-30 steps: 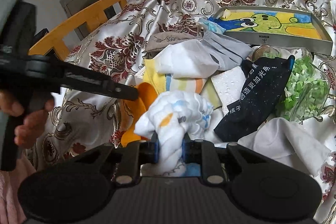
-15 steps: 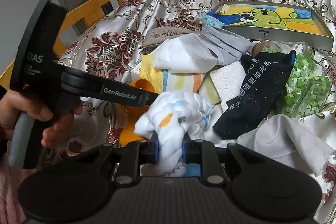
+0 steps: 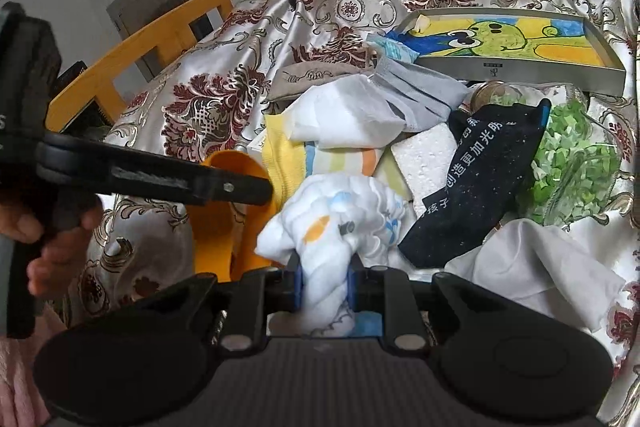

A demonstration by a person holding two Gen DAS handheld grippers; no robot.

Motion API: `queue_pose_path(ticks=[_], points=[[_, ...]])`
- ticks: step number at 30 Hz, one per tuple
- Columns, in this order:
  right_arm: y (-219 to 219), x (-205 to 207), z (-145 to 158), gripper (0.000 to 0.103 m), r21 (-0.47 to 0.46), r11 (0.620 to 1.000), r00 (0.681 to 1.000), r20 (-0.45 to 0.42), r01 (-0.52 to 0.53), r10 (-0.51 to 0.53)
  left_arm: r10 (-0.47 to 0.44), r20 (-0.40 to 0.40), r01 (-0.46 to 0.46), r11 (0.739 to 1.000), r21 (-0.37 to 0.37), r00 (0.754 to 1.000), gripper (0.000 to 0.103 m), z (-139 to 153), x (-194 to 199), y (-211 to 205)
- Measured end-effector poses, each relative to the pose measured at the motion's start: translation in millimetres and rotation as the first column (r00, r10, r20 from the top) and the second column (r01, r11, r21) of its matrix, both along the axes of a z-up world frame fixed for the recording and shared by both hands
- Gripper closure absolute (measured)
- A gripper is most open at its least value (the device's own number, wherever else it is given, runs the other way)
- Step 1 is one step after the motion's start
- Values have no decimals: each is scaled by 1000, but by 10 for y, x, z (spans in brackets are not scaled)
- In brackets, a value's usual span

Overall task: Organize soft objects
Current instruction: 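Carry the orange strap and white cloth with both tools toward the frog tray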

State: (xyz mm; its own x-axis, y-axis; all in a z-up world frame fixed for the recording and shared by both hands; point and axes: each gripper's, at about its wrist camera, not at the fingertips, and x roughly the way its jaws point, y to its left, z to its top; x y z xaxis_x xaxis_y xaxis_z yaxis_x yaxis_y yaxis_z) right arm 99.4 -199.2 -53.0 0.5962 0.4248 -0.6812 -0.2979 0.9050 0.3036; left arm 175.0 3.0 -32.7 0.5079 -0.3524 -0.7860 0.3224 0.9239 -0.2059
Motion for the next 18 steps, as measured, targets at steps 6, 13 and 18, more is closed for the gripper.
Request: queue_pose_path(ticks=[6,13,18], points=[[-3,-19,19,80,-3,1000,1000,2,13,-13,13,-75,-20,995,-99,997,62,-36,65,78],[-78,-29,76,80,32,999,999,27,31,-32,46,-53,-55,981,-184,997,63,51,79,151],[-152,-40,252,80,59,998,996,80,38,-42,60,26,-52,970,-237,998,63,306,84,155]])
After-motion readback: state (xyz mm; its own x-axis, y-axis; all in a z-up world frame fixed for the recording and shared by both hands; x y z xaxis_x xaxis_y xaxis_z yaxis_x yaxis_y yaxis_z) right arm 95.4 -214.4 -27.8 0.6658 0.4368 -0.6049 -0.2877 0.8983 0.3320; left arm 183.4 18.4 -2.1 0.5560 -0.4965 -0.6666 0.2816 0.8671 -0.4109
